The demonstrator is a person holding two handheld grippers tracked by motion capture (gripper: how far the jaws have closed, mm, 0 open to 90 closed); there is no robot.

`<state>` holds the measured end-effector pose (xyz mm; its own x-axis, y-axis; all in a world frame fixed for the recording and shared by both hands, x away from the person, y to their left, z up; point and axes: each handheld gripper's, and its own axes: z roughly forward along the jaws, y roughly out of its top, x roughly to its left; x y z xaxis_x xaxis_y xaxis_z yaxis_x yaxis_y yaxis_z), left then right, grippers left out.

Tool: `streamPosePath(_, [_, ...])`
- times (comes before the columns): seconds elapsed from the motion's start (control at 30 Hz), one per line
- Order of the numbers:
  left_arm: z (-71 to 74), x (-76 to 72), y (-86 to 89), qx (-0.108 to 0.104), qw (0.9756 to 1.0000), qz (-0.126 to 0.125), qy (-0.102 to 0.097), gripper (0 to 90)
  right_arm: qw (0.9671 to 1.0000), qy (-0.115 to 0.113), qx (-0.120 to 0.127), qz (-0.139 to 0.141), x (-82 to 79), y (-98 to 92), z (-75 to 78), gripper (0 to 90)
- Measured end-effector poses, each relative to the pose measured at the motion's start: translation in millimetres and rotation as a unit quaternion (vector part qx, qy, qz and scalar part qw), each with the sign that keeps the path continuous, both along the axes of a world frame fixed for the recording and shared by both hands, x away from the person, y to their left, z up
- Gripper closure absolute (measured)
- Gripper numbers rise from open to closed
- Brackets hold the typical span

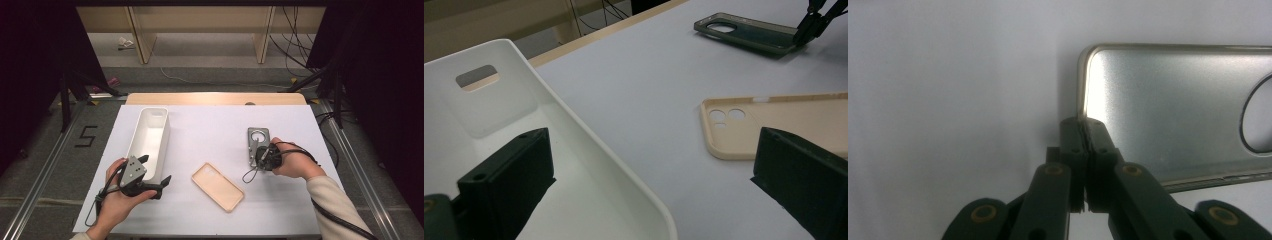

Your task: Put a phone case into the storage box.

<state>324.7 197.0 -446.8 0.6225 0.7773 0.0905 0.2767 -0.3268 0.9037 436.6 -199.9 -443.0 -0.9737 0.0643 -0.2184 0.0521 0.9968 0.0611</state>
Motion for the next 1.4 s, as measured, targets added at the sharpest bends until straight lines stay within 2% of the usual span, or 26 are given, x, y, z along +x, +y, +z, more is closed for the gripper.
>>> streamPosePath(0.17, [0.2,-0.1,0.3,-0.001,1.0000,0.001,-0.001,2.4,0.9993,-0.005,0.037,-0.002,-2.4,-2.4,8.1,88.9])
streamPosePath(0.27, [0.7,-0.3,0.2,-0.001,1.0000,0.001,-0.002,2.5,0.9970,-0.003,0.077,-0.007,-4.7,-5.5,11.9,88.8])
streamPosePath(0.3, [0.8,-0.3,0.2,-0.001,1.0000,0.001,-0.002,2.7,0.9951,-0.007,0.098,-0.009,-7.0,-7.4,14.0,88.8])
streamPosePath(0.33, [0.9,-0.3,0.2,-0.001,1.0000,0.001,-0.002,2.7,0.9951,-0.007,0.098,-0.009,-7.0,-7.4,14.0,88.8])
streamPosePath(0.5, [1.4,-0.1,0.6,-0.002,1.0000,0.002,-0.002,3.2,0.9875,0.000,0.157,-0.010,-13.0,-9.6,18.8,88.9])
streamPosePath(0.6, [1.5,0.5,1.5,-0.007,1.0000,0.005,-0.002,3.7,0.9834,0.003,0.181,-0.001,-17.3,-7.6,19.2,88.8])
streamPosePath(0.77, [1.7,0.6,0.7,-0.007,1.0000,0.005,-0.002,4.4,0.9747,0.006,0.223,0.008,-26.9,-3.3,23.1,88.9])
streamPosePath(0.83, [1.5,0.6,0.6,-0.007,1.0000,0.005,-0.001,4.5,0.9738,0.006,0.227,0.007,-28.3,-3.0,24.3,88.9])
streamPosePath(0.9, [1.3,0.8,0.8,-0.008,1.0000,0.006,0.000,4.7,0.9694,0.004,0.245,0.010,-31.3,-2.9,25.2,88.9])
streamPosePath(0.93, [1.5,0.8,0.9,-0.008,1.0000,0.006,-0.001,4.7,0.9694,0.004,0.245,0.010,-31.3,-2.9,25.2,88.9])
streamPosePath(0.97, [1.6,0.8,1.0,-0.008,0.9999,0.006,-0.001,4.8,0.9671,0.006,0.254,0.011,-33.0,-3.2,24.9,88.9])
streamPosePath(1.0, [1.8,0.8,1.0,-0.009,0.9999,0.006,-0.001,4.8,0.9671,0.006,0.254,0.011,-33.0,-3.2,24.9,88.9])
streamPosePath(1.03, [1.8,0.7,1.0,-0.009,0.9999,0.006,-0.001,4.9,0.9649,0.006,0.263,0.009,-34.5,-3.6,24.2,88.9])
streamPosePath(1.1, [1.8,0.6,0.7,-0.009,0.9999,0.006,-0.001,5.0,0.9642,0.007,0.265,0.009,-35.5,-3.9,24.1,88.9])
streamPosePath(1.27, [4.3,0.9,-2.0,-0.011,0.9999,0.007,-0.004,6.2,0.9600,0.006,0.280,0.007,-39.7,-4.6,24.3,88.9])
streamPosePath(1.4, [12.3,3.2,-8.7,-0.018,0.9998,0.008,0.002,8.2,0.9576,0.005,0.288,0.009,-43.5,-2.8,24.6,88.8])
